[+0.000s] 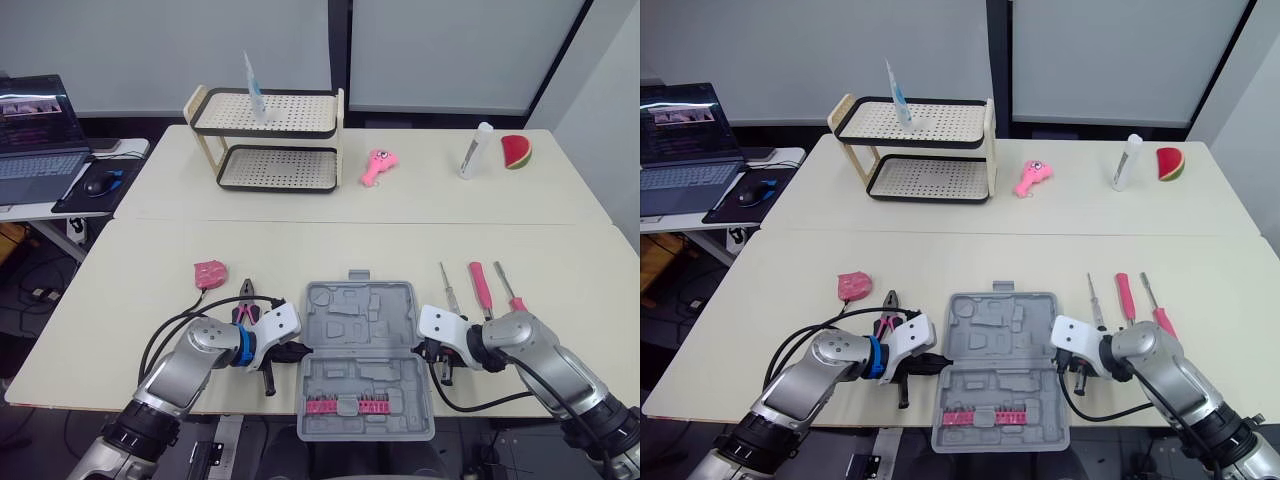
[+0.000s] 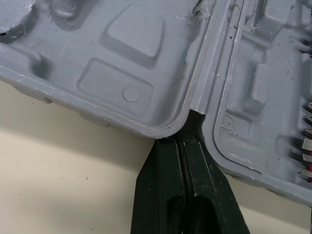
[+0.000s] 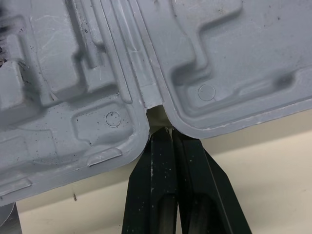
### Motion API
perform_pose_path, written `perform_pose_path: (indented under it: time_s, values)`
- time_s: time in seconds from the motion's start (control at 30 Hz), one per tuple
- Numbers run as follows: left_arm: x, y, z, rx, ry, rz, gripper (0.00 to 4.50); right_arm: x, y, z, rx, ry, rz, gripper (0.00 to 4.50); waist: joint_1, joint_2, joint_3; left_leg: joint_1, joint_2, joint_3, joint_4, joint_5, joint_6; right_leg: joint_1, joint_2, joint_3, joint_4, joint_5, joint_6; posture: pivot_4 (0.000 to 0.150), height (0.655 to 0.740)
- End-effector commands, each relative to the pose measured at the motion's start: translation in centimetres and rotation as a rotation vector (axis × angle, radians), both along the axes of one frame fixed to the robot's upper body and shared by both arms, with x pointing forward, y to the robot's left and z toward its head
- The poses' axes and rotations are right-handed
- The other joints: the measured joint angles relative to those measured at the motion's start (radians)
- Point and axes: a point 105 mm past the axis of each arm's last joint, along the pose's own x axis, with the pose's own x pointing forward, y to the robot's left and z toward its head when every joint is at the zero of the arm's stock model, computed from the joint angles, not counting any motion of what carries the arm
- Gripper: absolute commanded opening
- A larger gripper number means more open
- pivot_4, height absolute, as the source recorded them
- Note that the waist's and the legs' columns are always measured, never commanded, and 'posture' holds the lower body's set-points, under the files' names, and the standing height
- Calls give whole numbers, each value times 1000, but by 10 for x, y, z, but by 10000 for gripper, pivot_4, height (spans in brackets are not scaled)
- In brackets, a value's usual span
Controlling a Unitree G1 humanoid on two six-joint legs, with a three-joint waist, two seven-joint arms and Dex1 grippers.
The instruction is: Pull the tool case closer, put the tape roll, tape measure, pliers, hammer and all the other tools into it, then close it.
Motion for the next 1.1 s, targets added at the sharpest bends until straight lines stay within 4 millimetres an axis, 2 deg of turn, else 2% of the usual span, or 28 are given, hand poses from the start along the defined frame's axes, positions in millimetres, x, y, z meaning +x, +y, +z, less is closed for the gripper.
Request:
perform_pose_path:
  time_s: [0.03,0.27,0.57,0.6,0.67,0.73,0.87,0.93,1.0,1.07,1.1]
  values:
    - [-4,2,-12,34,31,17,0,-4,11,0,56,31,-4,94,0,0,0,0,0,0,0,0,0,1,0,0,0,0,0,1500,7290]
    - [1,12,-5,43,16,31,0,-1,-6,2,44,32,-54,94,0,0,0,1,0,-2,0,0,0,3,0,0,-2,0,0,1500,7290]
    - [7,29,10,60,-47,51,0,6,-28,17,29,-25,-92,94,0,0,1,1,0,-2,0,0,0,3,0,0,-2,0,0,1500,7290]
    - [8,30,15,48,-61,53,0,7,-31,21,33,-43,-90,94,0,0,1,1,0,-2,0,0,0,3,0,0,-2,0,0,1500,7290]
    - [11,38,41,-53,-126,103,0,8,-35,44,84,-137,-55,94,0,0,2,0,0,-2,0,0,0,2,0,0,-2,0,0,1500,7290]
    - [11,48,58,-110,-171,148,0,9,-39,62,133,-207,-41,94,0,-1,3,-1,0,-2,-1,0,0,1,-1,0,-2,0,0,1500,7290]
    - [11,95,86,-157,-309,346,0,6,-73,89,193,-321,-111,94,1,-1,4,0,1,-2,-1,0,0,2,-3,0,-3,0,0,1500,7290]
    - [6,129,96,-175,-377,474,0,6,-99,103,180,-429,-165,94,1,-1,4,0,1,-2,-3,0,0,3,-3,0,-6,0,0,1500,7290]
    - [-3,163,99,-165,-400,599,0,1,-122,112,177,-479,-208,94,1,-1,4,0,1,-2,-3,0,0,4,-3,0,-7,0,0,1500,7290]
    - [-11,184,98,-159,-402,674,0,-4,-135,116,180,-490,-233,94,1,-1,4,1,1,-1,-4,0,0,4,-3,0,-8,0,0,1500,7290]
    - [-16,197,96,-159,-406,720,3729,-9,-142,117,185,-469,-248,0,2,-1,4,2,1,-1,-5,0,0,5,-3,0,-8,0,0,1500,7290]
